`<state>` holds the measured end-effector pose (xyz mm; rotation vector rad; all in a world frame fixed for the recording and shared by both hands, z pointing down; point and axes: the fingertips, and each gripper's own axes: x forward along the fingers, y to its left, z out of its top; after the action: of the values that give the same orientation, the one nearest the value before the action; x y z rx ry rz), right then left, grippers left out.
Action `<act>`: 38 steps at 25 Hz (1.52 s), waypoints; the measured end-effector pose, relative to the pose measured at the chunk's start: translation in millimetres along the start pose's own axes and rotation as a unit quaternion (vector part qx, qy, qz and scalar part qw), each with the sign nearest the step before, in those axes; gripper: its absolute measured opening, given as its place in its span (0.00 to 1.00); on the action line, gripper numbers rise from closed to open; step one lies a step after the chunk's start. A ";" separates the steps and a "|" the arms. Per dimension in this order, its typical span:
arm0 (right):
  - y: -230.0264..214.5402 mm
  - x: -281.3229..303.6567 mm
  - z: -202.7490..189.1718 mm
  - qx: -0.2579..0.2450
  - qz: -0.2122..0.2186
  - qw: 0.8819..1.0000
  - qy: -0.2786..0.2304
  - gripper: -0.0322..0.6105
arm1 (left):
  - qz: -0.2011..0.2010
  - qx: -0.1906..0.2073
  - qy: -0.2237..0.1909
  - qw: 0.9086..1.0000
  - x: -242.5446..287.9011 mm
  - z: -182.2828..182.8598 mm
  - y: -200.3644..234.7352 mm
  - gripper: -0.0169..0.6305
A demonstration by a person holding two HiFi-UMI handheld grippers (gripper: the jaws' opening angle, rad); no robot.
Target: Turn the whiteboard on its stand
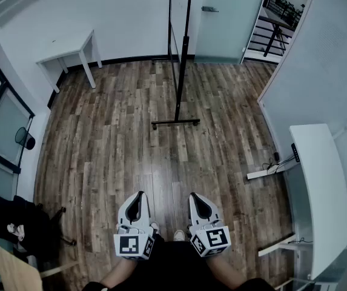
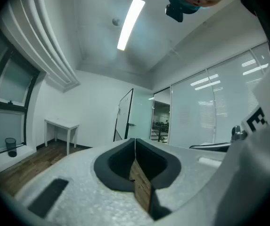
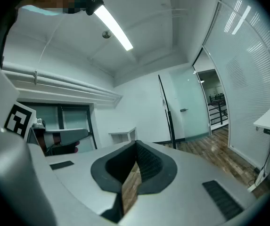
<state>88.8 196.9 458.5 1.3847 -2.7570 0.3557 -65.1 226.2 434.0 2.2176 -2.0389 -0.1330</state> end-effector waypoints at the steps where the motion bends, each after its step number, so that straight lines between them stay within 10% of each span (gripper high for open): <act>1: -1.9 -1.9 -0.6 0.000 -0.001 1.000 -0.001 0.07 | -0.003 0.005 0.000 1.000 0.0 -0.6 -2.4 0.06; 25: -58.7 -35.3 -3.1 -0.001 0.031 0.999 -0.007 0.07 | 0.015 0.013 0.011 1.000 10.8 -26.8 -79.8 0.06; 38: -103.3 68.4 5.5 -0.001 0.007 1.000 0.003 0.07 | -0.002 -0.010 0.007 1.000 130.8 -28.9 -41.8 0.06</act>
<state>130.2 82.3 481.6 1.3620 -2.7622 0.3576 -8.4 100.2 459.0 2.2041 -2.0171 -0.1365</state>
